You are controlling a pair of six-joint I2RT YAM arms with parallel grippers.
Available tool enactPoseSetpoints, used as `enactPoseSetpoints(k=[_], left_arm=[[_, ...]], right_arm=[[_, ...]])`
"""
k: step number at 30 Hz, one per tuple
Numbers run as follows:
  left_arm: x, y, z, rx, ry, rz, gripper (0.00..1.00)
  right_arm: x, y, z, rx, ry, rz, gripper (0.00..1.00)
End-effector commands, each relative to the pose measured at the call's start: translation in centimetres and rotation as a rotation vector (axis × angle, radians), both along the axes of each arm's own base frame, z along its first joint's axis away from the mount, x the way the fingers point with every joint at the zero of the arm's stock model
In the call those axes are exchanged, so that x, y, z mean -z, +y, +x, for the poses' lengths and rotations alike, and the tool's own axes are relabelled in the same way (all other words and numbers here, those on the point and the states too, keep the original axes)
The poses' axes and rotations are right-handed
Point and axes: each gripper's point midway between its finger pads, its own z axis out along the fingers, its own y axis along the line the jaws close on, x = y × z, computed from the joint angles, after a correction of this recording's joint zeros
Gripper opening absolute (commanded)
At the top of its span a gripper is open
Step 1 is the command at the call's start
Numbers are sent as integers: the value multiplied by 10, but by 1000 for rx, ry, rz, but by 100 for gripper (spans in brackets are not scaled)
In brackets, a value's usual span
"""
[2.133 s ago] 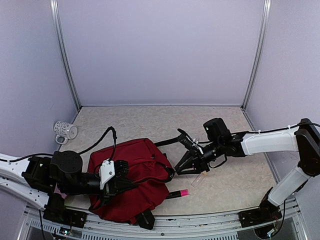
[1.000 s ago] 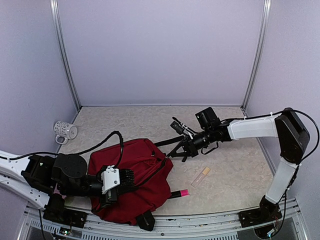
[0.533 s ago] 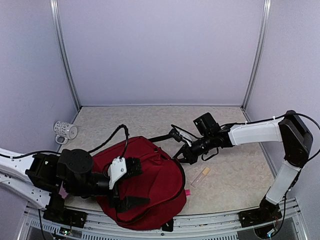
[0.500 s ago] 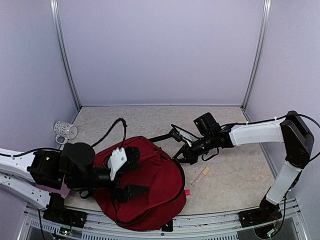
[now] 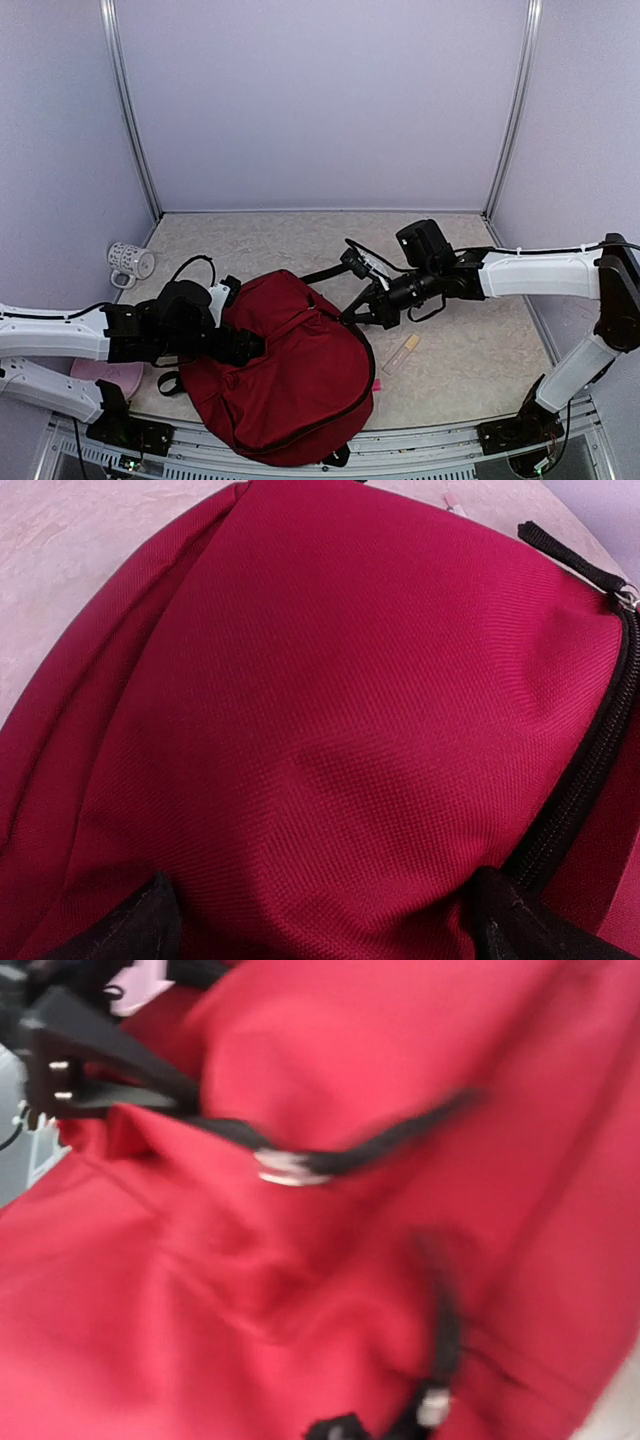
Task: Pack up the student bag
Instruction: Move the student bag to the center of the board.
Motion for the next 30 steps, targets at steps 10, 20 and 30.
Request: enactPoseSetpoints(k=[10,20,30], left_arm=[[-46,34,177,-241,-251,152,95],[-183,2,175,-47,-588,-1,99],[-146,-82,-15,424,-490,-72,80]], right_arm=[[-57,29,-59,-146,-104,111,0],[-29,44,-32,-65,-62,54,0],[-14,41,-8,11,7,56,0]])
